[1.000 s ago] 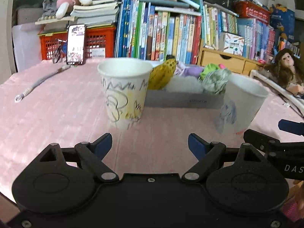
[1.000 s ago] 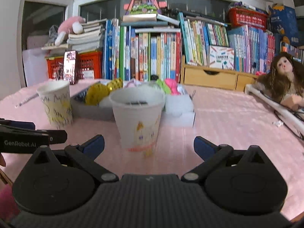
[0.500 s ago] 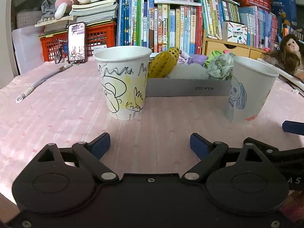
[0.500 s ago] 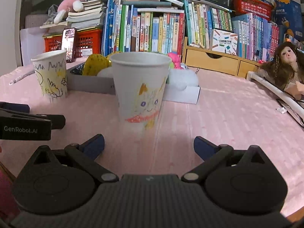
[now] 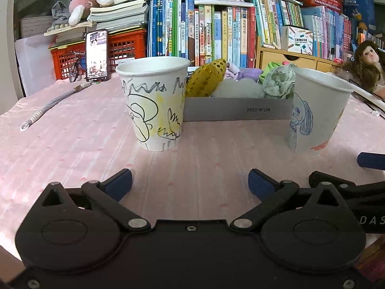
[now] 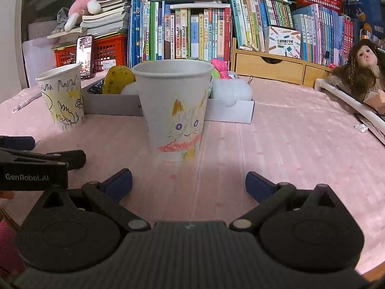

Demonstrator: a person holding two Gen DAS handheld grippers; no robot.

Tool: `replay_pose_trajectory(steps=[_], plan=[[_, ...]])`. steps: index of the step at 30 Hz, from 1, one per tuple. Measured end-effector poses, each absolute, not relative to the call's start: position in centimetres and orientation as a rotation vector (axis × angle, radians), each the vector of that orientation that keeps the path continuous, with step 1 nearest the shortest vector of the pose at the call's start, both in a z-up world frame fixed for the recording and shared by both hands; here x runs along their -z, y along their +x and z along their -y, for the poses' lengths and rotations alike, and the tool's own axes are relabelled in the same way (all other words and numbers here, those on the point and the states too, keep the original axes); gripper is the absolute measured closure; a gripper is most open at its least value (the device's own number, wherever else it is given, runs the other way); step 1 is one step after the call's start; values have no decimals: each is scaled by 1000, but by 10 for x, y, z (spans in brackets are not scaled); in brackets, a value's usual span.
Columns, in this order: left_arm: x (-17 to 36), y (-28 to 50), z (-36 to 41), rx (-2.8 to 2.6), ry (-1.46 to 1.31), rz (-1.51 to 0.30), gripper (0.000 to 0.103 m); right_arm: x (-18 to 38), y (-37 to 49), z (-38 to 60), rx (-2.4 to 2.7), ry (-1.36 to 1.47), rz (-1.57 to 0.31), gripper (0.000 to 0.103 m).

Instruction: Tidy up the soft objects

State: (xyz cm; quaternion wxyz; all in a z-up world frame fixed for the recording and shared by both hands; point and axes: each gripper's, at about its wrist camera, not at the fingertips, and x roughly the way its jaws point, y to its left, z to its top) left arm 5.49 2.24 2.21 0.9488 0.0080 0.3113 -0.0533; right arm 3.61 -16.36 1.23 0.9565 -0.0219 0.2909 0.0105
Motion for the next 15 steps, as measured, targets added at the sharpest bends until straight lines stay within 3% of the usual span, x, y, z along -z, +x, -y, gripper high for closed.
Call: replay_pose_trajectory(steps=[15], plan=[[-22,55,-23,108,14,-634,0,-13,36,163,-21,-44,-591,0]])
